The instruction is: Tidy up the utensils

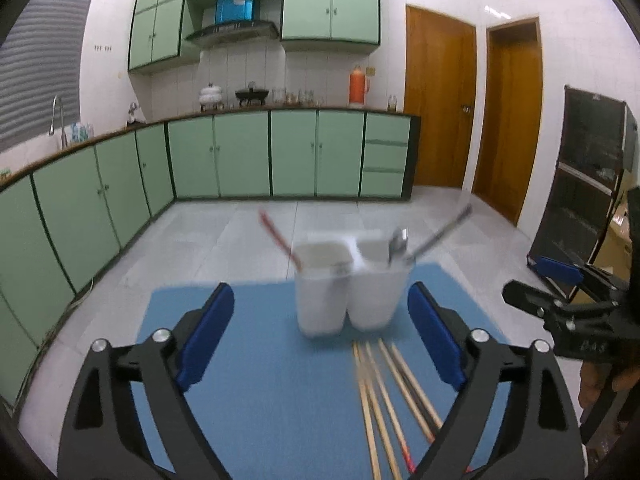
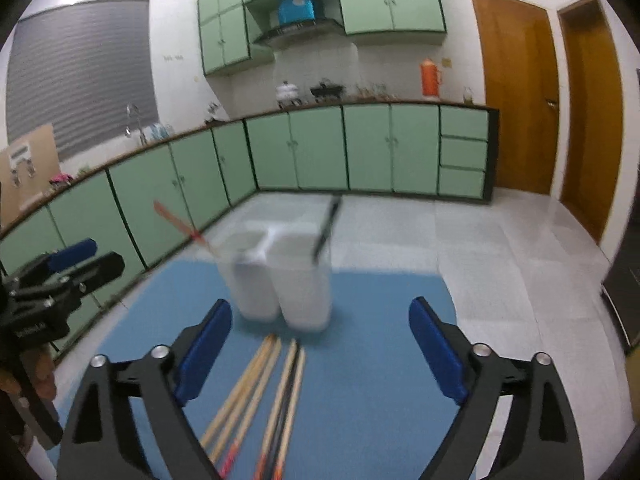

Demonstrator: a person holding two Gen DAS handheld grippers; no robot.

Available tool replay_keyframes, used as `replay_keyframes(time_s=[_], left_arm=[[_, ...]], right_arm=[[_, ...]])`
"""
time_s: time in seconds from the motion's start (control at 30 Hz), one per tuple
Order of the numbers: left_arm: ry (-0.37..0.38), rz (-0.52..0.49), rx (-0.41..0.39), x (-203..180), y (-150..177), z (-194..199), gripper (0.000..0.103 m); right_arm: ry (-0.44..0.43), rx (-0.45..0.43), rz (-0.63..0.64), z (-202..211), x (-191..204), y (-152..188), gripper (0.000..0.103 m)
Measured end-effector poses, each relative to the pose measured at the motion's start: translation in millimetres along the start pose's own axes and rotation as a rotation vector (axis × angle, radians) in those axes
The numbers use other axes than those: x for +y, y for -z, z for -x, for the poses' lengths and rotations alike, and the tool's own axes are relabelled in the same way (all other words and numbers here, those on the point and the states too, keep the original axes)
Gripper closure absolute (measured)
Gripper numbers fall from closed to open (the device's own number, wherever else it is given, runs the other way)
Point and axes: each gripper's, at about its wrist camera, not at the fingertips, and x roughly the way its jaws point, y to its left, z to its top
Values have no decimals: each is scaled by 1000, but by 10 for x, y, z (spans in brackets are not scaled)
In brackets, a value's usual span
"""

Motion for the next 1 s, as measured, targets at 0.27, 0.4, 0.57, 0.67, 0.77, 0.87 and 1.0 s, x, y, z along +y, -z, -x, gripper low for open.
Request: replay_keyframes(time_s=[0.27, 0.4, 0.57, 0.67, 0.77, 0.87, 1.0], left_arm=[[-10, -20, 171, -27, 765, -31, 16], [-1, -20, 242, -16, 1082, 4, 16], [16, -12, 315, -64, 1331, 0, 23], [24, -13, 342, -107, 1416, 5, 26], [30, -22, 358, -158, 1523, 18, 29], [36, -30, 375, -209, 1589, -9, 32], [41, -34, 390, -266, 1647, -49, 34]], right_arm=[[12, 151, -29, 76, 60, 774, 13], [6, 212, -23, 124, 92, 1023, 22], [-24, 284, -6, 142, 179, 1244, 48], [-46, 335, 19, 124, 247, 1348, 63], [-53, 371, 45, 123, 294, 1448, 73], [-62, 397, 44, 106, 302, 1542, 77], [-76, 413, 43, 74, 329, 1588, 78]])
